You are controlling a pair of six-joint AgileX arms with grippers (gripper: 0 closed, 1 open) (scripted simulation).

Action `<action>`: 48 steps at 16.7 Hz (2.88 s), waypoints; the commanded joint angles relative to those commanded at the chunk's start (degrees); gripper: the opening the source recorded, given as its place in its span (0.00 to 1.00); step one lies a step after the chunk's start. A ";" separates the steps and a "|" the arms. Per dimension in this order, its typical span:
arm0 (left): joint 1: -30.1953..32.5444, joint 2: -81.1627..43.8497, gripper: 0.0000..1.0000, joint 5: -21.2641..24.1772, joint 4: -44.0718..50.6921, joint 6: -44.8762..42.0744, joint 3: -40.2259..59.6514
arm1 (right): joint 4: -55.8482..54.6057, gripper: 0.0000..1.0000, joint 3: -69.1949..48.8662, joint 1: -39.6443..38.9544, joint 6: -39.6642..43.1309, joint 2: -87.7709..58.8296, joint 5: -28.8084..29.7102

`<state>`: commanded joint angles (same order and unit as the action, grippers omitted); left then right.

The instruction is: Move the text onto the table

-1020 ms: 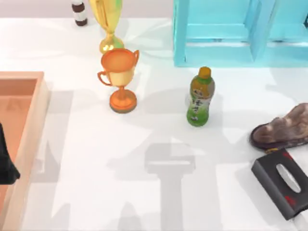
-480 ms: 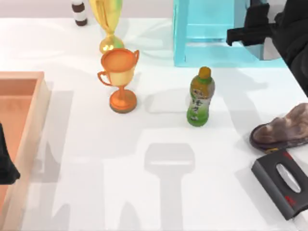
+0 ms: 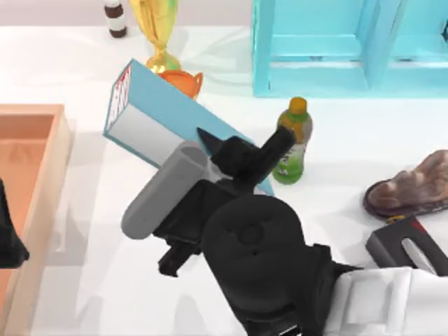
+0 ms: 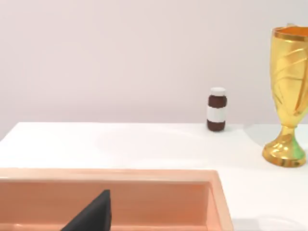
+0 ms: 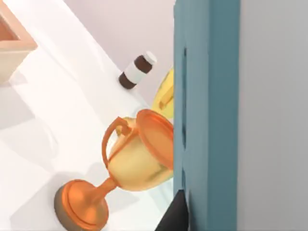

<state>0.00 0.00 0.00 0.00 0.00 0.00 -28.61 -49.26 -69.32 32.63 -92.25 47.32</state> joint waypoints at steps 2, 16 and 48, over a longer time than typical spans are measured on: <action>0.00 0.00 1.00 0.00 0.00 0.00 0.00 | 0.46 0.00 1.80 -7.36 7.56 -3.26 5.63; 0.00 0.00 1.00 0.00 0.00 0.00 0.00 | 2.54 0.00 7.05 -18.68 20.88 -9.28 15.58; 0.00 0.00 1.00 0.00 0.00 0.00 0.00 | -5.07 1.00 9.09 -18.80 20.44 -15.56 15.80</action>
<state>0.00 0.00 0.00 0.00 0.00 0.00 -33.68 -40.17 -88.12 53.07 -107.81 63.12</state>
